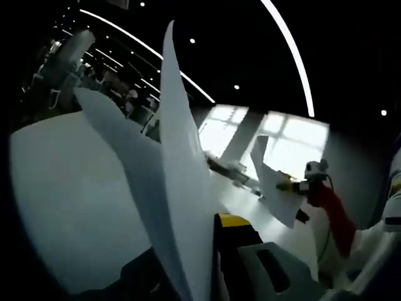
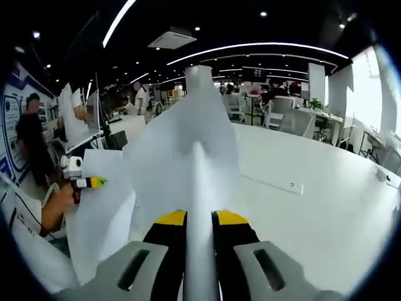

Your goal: Organize the stack of printing papers by aligning and flattening the scattered papers on the table

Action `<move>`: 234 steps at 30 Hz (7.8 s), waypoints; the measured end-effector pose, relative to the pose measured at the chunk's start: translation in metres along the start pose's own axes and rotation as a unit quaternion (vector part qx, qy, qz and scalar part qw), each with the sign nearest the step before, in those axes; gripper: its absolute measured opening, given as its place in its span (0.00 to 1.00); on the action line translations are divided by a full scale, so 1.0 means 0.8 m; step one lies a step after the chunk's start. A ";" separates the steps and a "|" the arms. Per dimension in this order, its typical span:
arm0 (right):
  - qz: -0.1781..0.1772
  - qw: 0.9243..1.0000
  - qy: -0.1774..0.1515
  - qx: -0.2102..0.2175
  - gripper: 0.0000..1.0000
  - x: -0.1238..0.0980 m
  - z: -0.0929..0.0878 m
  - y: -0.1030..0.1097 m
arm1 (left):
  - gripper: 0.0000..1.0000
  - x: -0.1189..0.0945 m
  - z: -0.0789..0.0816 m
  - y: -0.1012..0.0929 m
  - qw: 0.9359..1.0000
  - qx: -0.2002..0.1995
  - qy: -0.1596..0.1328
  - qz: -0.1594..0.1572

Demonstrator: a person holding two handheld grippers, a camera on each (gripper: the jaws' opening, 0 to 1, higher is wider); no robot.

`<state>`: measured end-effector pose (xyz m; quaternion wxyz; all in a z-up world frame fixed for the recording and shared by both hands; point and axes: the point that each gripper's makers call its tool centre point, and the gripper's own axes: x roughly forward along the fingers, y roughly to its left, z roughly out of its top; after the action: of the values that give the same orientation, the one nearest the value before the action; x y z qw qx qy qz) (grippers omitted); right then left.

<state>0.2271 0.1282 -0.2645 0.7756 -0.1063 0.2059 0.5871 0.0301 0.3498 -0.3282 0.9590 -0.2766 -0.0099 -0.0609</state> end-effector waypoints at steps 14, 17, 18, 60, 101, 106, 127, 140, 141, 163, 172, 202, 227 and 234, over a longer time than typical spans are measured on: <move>0.011 1.000 0.001 -0.005 0.11 0.007 0.003 0.016 | 0.06 0.004 0.006 0.004 1.000 -0.008 -0.014 0.011; 0.014 1.000 -0.001 -0.005 0.11 0.006 0.005 0.019 | 0.06 0.006 0.008 0.002 1.000 -0.009 -0.018 0.011; 0.014 1.000 -0.001 -0.006 0.11 0.007 0.006 0.020 | 0.06 0.006 0.008 0.002 1.000 -0.010 -0.019 0.011; 0.040 0.999 0.017 -0.010 0.11 0.030 0.009 0.042 | 0.06 0.016 -0.005 0.009 1.000 -0.014 -0.002 0.023; -0.032 0.999 0.005 0.016 0.10 0.011 -0.006 0.080 | 0.07 0.021 -0.027 -0.009 0.998 -0.034 -0.043 0.028; -0.035 0.999 0.002 0.016 0.10 0.015 -0.005 0.082 | 0.07 0.018 -0.027 -0.012 0.998 -0.021 -0.046 0.027; -0.027 0.999 0.012 0.016 0.09 0.042 -0.013 0.089 | 0.09 0.013 -0.020 -0.005 0.997 -0.026 -0.064 0.038; -0.021 0.999 0.031 0.004 0.09 0.069 -0.012 0.102 | 0.16 0.011 -0.014 -0.007 0.996 -0.036 -0.076 0.031; -0.019 0.999 0.031 0.004 0.08 0.070 -0.012 0.103 | 0.16 0.011 -0.013 -0.007 0.996 -0.038 -0.077 0.029; -0.007 0.999 0.048 -0.005 0.08 0.088 -0.024 0.136 | 0.19 0.009 -0.010 -0.007 0.995 -0.039 -0.087 0.029; 0.003 0.999 0.050 -0.008 0.08 0.092 -0.026 0.150 | 0.20 0.008 -0.007 -0.004 0.994 -0.039 -0.094 0.034; 0.017 0.998 0.052 0.013 0.08 0.092 -0.034 0.170 | 0.21 0.004 0.000 0.001 0.992 -0.041 -0.112 0.041; 0.027 0.998 0.057 0.028 0.08 0.096 -0.036 0.183 | 0.21 0.005 0.002 0.005 0.992 -0.042 -0.115 0.043; 0.030 0.998 0.056 0.028 0.08 0.096 -0.035 0.191 | 0.21 0.004 0.003 0.005 0.991 -0.044 -0.117 0.043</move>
<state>0.0931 0.2276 -0.3122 0.7476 -0.1110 0.2684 0.5973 0.0337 0.3538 -0.3281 0.9399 -0.3238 -0.1077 0.0130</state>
